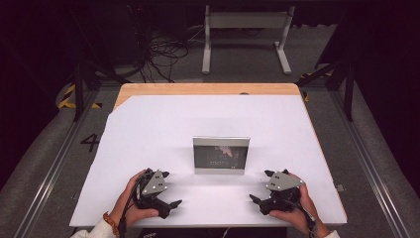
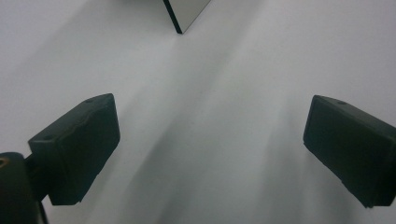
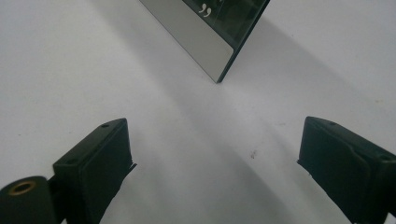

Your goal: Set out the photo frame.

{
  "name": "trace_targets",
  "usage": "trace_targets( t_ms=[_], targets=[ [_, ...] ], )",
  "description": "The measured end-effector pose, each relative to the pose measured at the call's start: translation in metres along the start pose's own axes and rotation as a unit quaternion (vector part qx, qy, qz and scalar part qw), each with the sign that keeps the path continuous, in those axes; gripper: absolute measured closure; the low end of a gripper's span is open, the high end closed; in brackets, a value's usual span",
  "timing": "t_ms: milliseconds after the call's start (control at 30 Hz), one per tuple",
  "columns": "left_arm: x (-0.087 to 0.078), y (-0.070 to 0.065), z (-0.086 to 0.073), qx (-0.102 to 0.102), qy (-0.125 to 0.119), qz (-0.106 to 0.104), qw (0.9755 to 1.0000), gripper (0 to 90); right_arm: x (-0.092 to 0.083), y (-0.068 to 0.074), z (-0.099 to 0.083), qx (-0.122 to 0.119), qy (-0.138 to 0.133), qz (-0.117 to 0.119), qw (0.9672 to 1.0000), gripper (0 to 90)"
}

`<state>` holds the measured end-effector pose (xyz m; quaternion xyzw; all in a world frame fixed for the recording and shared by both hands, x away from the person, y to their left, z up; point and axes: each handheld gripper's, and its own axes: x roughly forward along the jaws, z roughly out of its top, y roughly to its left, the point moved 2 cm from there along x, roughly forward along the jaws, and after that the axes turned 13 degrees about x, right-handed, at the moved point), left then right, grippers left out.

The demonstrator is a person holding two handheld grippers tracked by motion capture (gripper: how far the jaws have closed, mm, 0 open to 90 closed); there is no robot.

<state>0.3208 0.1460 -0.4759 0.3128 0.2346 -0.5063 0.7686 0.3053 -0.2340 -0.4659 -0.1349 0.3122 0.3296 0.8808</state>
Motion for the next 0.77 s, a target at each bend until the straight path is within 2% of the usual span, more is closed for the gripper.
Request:
trace_targets(
  t_ms=[167, 767],
  targets=[
    [0.0008, 0.0003, 0.0005, -0.001, 0.0, 0.001, 1.0, 4.4, -0.0014, -0.0016, 0.0006, 0.007, -0.006, 0.0, 1.0, 9.4],
    [0.0017, 0.0023, 0.0003, -0.005, -0.001, 0.002, 1.0, 4.6, -0.0012, -0.003, 0.0005, 0.011, -0.006, 0.001, 0.9999, 9.5]
  ],
)
